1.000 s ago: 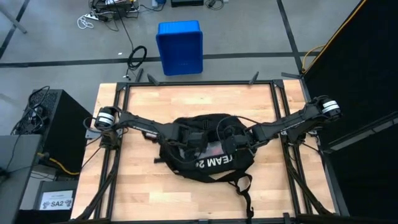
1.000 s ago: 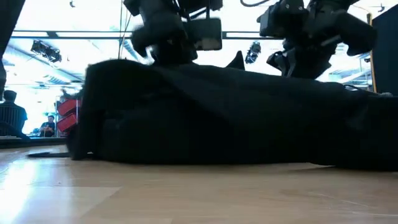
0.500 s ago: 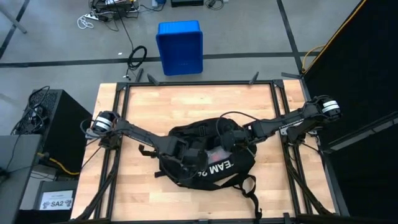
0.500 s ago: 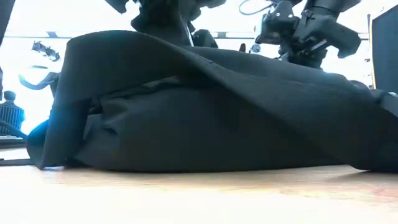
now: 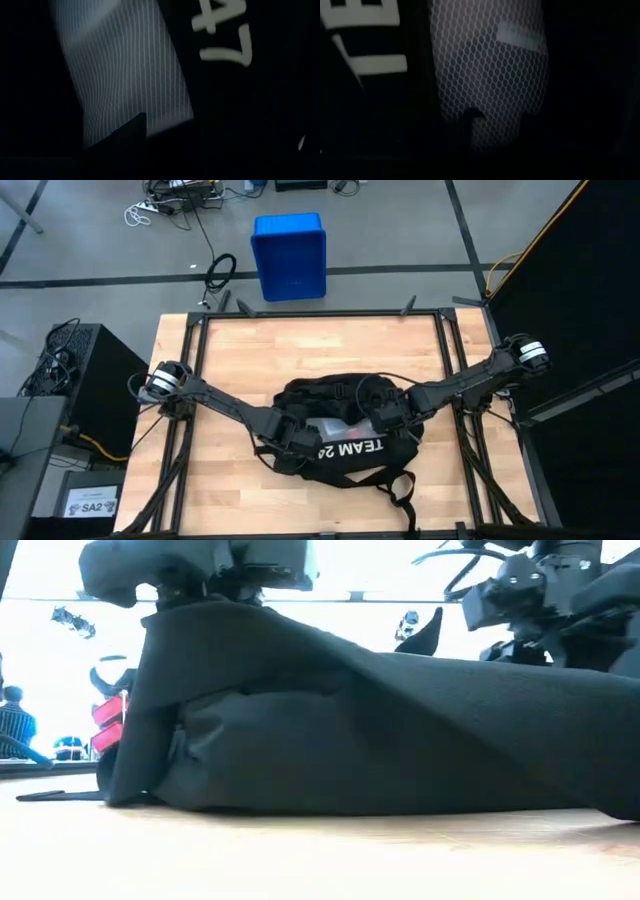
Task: Unpack backpack
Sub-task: Remove the zip bag from the backpack
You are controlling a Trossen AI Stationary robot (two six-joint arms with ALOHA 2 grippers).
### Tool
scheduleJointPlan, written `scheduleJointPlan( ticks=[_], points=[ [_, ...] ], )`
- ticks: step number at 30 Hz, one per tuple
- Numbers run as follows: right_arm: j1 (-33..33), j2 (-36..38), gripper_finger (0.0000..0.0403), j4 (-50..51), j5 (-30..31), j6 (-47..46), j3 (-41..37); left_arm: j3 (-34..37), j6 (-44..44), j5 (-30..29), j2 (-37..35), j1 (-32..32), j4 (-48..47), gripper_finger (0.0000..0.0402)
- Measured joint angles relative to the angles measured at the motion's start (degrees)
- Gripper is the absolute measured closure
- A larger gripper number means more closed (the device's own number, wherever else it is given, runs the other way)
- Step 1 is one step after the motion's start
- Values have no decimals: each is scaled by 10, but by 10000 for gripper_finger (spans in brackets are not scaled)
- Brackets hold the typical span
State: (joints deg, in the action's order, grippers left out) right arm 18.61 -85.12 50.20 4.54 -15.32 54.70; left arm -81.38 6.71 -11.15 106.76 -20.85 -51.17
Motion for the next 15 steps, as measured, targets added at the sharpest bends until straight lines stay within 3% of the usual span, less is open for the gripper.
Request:
scheduleJointPlan(
  ticks=[7,11,15],
  points=[
    [9,0,151,13,0,-7,-8,3,7,-22,0,3,-39,204],
    [1,2,135,-8,0,-7,-39,23,7,-63,-5,6,-39,204],
    [-13,3,138,-38,-3,4,-65,64,-56,-117,-5,6,27,204]
  ],
)
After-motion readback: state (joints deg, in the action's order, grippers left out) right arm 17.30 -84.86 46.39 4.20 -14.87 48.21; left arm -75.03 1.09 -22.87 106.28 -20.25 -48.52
